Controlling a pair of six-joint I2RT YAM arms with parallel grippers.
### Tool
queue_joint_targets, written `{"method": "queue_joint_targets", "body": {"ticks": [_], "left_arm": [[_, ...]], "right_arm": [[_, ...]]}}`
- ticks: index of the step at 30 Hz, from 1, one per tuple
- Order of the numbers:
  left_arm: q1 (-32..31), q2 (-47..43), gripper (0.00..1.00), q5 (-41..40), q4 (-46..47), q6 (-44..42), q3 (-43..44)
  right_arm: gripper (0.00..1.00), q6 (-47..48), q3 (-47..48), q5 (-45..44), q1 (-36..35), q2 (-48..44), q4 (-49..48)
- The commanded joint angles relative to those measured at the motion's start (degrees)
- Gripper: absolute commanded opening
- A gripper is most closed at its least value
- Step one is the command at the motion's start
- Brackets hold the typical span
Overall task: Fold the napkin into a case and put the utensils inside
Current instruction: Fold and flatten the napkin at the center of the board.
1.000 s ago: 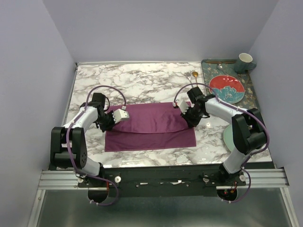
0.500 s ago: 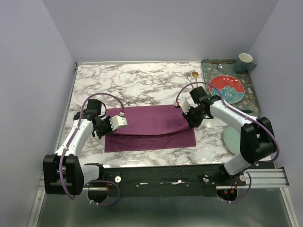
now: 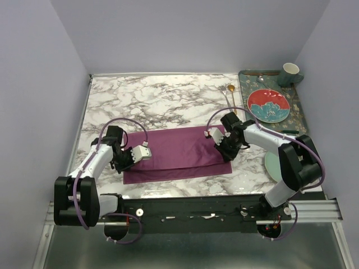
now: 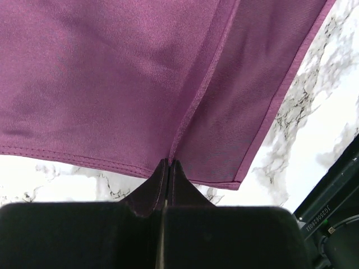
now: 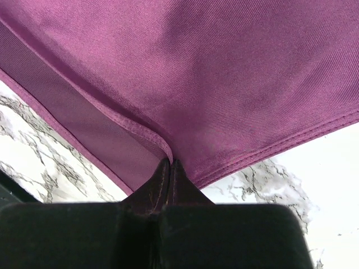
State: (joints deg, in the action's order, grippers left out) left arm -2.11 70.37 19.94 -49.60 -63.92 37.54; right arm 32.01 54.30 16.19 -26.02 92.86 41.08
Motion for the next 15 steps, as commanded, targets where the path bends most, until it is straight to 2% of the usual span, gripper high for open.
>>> {"method": "queue_joint_targets", "body": {"ticks": [1,7,15], "left_arm": [[0.09,-0.49,0.00,-0.44,-0.48,1.25,1.48],[0.09,-8.21,0.00,-1.22,-4.70,1.78,3.60],[-0.88,-17.36,0.00,-5.35,-7.17,-0.67,-1.06]], "right_arm": [[0.01,-1.25,2.12,0.60,-0.70,-0.74,1.27],[0.01,-1.07,3.35,1.30,-0.61,-5.93,6.11],[0.01,-1.77,0.63,1.57,-1.66,-7.87,6.56]]}}
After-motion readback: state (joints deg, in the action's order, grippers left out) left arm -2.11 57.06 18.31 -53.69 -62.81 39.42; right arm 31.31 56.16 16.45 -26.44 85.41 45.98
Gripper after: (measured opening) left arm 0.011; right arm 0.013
